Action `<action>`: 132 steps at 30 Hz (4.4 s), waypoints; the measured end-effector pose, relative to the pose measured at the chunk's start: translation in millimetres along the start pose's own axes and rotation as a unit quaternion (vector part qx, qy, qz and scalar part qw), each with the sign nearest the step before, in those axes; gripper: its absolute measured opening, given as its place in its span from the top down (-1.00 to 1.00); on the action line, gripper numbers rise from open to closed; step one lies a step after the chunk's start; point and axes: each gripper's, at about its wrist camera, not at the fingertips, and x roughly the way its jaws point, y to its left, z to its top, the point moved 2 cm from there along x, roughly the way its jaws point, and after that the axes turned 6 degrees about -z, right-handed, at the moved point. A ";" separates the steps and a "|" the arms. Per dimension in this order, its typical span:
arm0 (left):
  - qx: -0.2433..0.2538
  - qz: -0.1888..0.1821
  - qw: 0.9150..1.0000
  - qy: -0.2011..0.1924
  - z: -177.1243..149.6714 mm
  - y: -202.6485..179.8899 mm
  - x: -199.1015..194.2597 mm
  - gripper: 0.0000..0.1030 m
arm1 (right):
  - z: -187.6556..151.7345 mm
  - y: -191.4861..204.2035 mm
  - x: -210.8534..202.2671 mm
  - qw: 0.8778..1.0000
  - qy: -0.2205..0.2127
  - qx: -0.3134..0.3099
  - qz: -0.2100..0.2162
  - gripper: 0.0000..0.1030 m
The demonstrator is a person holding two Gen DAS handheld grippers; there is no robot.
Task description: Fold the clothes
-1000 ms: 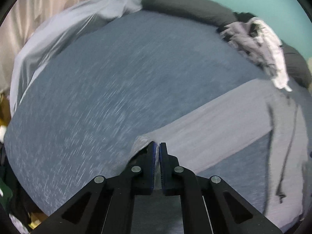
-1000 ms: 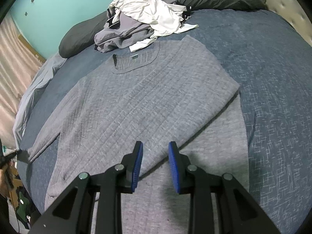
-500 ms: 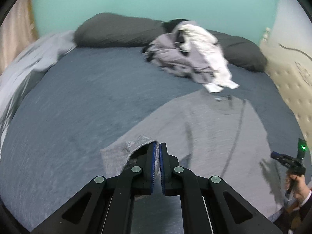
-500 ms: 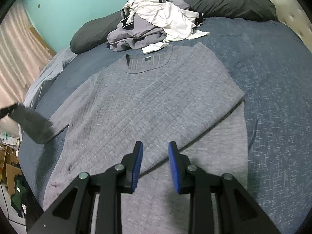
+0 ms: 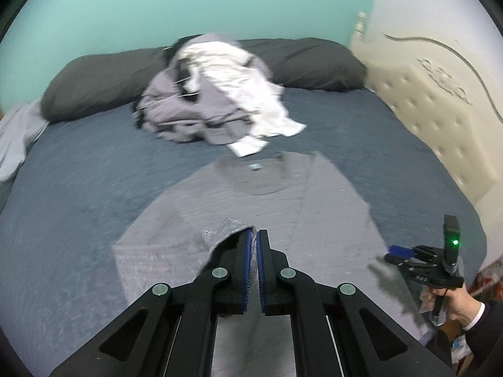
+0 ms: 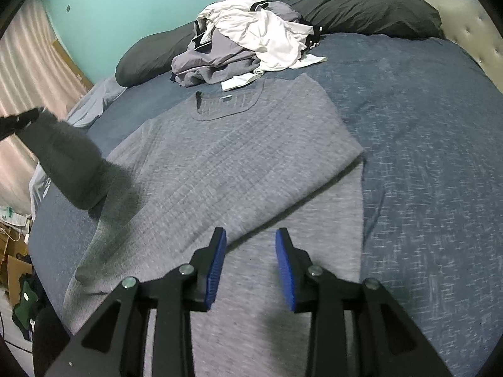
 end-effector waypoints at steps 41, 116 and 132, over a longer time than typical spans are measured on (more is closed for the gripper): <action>-0.012 -0.037 0.996 0.085 -39.5 -21.4 92.3 0.99 | 23.6 63.7 68.9 0.993 0.068 0.014 0.094 -0.15; -0.061 0.077 0.982 0.160 -121.3 102.1 167.1 0.91 | 72.4 -84.1 -104.2 0.991 -0.103 0.080 0.018 0.92; -0.027 0.064 0.989 0.132 -97.3 76.4 175.4 0.91 | 79.3 -128.3 -121.4 0.986 -0.128 0.109 -0.014 0.92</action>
